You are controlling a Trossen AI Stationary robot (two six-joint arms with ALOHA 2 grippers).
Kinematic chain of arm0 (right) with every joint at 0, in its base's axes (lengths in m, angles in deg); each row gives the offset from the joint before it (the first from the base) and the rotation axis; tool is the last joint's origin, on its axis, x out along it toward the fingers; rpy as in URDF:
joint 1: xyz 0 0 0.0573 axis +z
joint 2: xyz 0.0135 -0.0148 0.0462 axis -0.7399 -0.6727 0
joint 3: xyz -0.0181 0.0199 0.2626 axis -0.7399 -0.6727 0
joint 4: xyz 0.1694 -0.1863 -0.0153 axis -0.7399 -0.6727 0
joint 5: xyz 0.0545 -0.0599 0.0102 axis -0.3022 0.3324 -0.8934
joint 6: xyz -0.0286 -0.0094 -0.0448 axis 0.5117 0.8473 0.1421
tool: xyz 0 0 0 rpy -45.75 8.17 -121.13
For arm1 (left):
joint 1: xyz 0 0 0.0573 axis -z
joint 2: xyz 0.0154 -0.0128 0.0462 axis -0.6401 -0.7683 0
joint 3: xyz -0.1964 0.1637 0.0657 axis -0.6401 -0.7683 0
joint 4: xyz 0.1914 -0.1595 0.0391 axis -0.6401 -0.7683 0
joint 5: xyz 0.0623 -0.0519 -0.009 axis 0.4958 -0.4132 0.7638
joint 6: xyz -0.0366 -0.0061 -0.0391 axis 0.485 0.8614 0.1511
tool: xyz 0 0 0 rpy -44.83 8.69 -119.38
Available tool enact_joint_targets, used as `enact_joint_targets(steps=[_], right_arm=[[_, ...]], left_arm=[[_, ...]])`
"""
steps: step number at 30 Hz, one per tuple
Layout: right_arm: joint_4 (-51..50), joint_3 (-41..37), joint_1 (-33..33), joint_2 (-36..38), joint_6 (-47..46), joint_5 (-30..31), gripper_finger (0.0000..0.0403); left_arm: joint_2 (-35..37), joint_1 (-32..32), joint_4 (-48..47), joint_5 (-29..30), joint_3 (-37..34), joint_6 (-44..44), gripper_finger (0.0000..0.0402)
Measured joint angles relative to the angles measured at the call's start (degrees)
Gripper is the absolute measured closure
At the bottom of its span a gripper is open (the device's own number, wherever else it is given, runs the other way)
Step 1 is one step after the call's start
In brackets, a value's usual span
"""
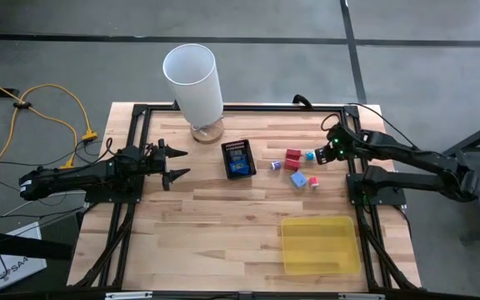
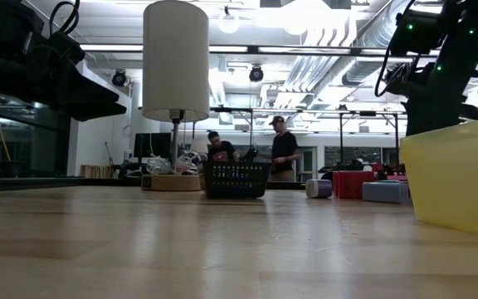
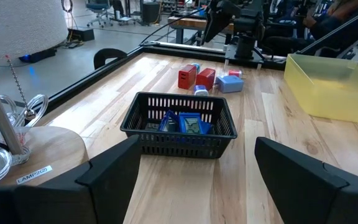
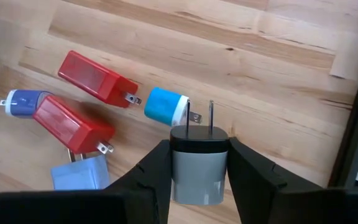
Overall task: Pick & Place Office items
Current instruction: Put the white charger adaptor into the yellow bin
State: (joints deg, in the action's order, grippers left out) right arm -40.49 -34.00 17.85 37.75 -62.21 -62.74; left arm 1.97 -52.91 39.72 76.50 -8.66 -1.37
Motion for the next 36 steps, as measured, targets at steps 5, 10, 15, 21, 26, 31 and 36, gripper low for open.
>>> enact_joint_targets(steps=[5, 10, 15, 21, 26, 31, 36], right_arm=[[0.0, 0.0, 0.0, 0.0, 0.4, -0.3, 0.0279], [1.4, 0.0, 0.0, 0.0, 3.5, -3.4, 0.0283], [3.2, 0.0, 0.0, 0.0, 6.3, -6.4, 0.0282], [5.0, 0.0, 2.7, 0.0, 7.7, -7.7, 0.0284], [5.2, 0.0, 5.4, 0.0, 7.7, -7.6, 0.0283], [6.2, 0.0, 8.4, 0.0, 7.8, -7.6, 0.0284], [8.3, 0.0, 12.0, 0.0, 8.3, -7.6, 0.0283]], left_arm=[[0.0, 0.0, 0.0, 0.0, 0.0, 0.0, 0.0094], [0.0, 0.0, 0.0, 0.0, 0.0, 0.0, 0.0094], [0.0, 0.0, 0.0, 0.0, 0.0, 0.0, 0.0094], [0.0, 0.0, 0.0, 0.0, 0.0, 0.0, 0.0094], [0.0, 0.0, 0.0, 0.0, 0.0, 0.0, 0.0094], [0.0, 0.0, 0.0, 0.0, 0.0, 0.0, 0.0094], [0.0, 0.0, 0.0, 0.0, 0.0, 0.0, 0.0094]])
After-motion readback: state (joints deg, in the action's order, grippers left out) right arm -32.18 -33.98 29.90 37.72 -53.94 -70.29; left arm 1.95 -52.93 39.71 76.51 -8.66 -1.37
